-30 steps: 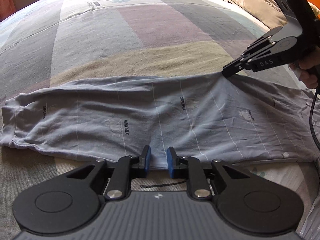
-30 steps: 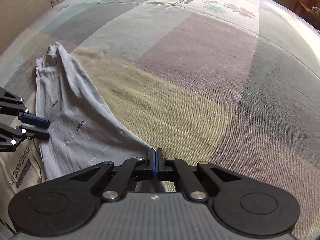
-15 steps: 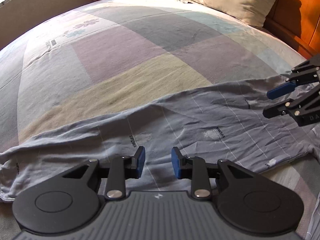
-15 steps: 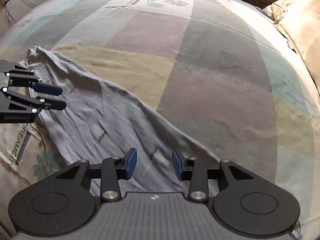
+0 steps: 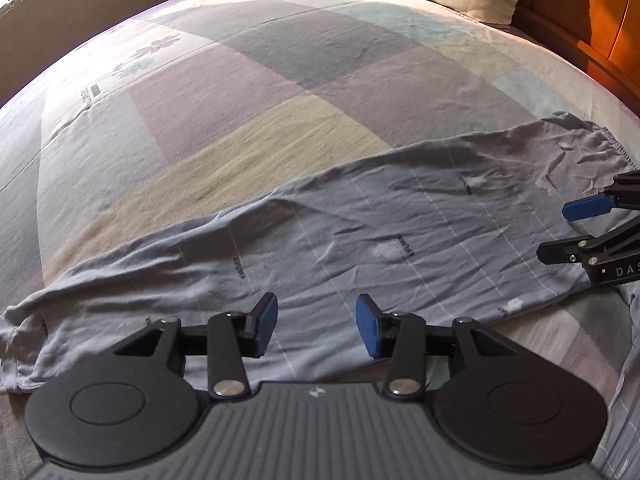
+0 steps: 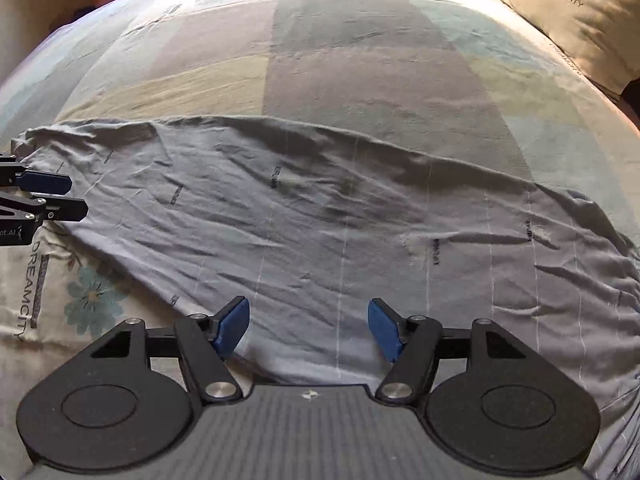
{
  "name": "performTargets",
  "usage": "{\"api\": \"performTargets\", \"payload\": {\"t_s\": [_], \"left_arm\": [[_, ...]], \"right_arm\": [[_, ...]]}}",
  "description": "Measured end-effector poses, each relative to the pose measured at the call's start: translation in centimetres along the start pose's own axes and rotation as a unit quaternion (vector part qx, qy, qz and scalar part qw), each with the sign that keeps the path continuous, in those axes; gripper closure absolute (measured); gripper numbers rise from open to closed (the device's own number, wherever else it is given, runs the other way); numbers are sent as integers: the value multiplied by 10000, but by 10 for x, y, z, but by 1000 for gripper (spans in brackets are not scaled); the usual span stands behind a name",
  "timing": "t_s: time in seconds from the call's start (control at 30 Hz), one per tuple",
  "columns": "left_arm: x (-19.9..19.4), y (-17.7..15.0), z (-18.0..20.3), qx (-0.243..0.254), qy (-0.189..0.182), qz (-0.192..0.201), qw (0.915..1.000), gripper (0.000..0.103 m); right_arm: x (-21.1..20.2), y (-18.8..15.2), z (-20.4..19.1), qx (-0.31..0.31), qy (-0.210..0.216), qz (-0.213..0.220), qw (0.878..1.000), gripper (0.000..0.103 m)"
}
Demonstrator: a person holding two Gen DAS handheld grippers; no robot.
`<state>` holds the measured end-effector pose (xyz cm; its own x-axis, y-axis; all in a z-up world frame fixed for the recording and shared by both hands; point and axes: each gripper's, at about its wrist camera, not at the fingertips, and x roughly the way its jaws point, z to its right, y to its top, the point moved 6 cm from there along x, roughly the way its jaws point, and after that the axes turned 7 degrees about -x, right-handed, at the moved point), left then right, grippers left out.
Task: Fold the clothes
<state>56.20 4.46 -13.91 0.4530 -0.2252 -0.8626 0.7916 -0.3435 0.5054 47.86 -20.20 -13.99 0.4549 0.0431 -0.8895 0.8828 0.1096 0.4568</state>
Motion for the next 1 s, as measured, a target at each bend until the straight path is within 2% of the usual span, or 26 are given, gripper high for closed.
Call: {"api": "performTargets", "payload": {"t_s": [0.07, 0.13, 0.17, 0.23, 0.27, 0.37, 0.47, 0.53, 0.63, 0.7, 0.77, 0.87, 0.93, 1.0], "left_arm": [[16, -4, 8, -22, 113, -177, 9998, 60], [28, -19, 11, -187, 237, -390, 9988, 59], [23, -25, 8, -464, 210, -240, 9984, 58], [15, -34, 3, -743, 205, -485, 9958, 55], [12, -38, 1, -861, 207, -609, 9942, 55], [4, -20, 10, -681, 223, -884, 9935, 58], [1, 25, 33, -636, -396, -623, 9952, 57], [17, 51, 58, -821, -954, -613, 9901, 57], [41, 89, 95, -1099, -1778, -599, 9761, 57], [64, 99, 116, -1409, -2163, -738, 9633, 57], [82, 101, 135, -1531, -2417, -906, 9539, 57], [102, 99, 142, -1509, -2405, -1040, 9532, 58], [103, 101, 130, -1666, -2583, -1004, 9463, 53], [102, 103, 109, -1658, -2444, -956, 9506, 53]], "right_arm": [[8, 4, 11, -5, -143, 15, 9999, 31], [14, -3, 16, -17, -57, -87, 9999, 29], [11, -8, 14, -97, 49, -129, 9999, 23], [6, -20, 9, -258, 260, -213, 9991, 13], [3, -26, 6, -338, 366, -255, 9984, 12], [-5, -26, 10, -516, 644, -217, 9964, 13], [-10, -15, 34, -278, 554, 86, 9980, 13], [-9, -12, 52, -133, 401, 134, 9990, 13], [-8, -16, 70, 49, 322, 166, 9993, 13], [-11, -19, 74, 30, 326, 233, 9992, 13], [-11, -22, 78, 5, 256, 268, 9993, 12], [-5, -29, 83, 84, 154, 203, 9996, 12], [-3, -34, 85, 126, 83, 183, 9997, 11], [-1, -37, 86, 123, -1, 199, 9997, 8]]}}
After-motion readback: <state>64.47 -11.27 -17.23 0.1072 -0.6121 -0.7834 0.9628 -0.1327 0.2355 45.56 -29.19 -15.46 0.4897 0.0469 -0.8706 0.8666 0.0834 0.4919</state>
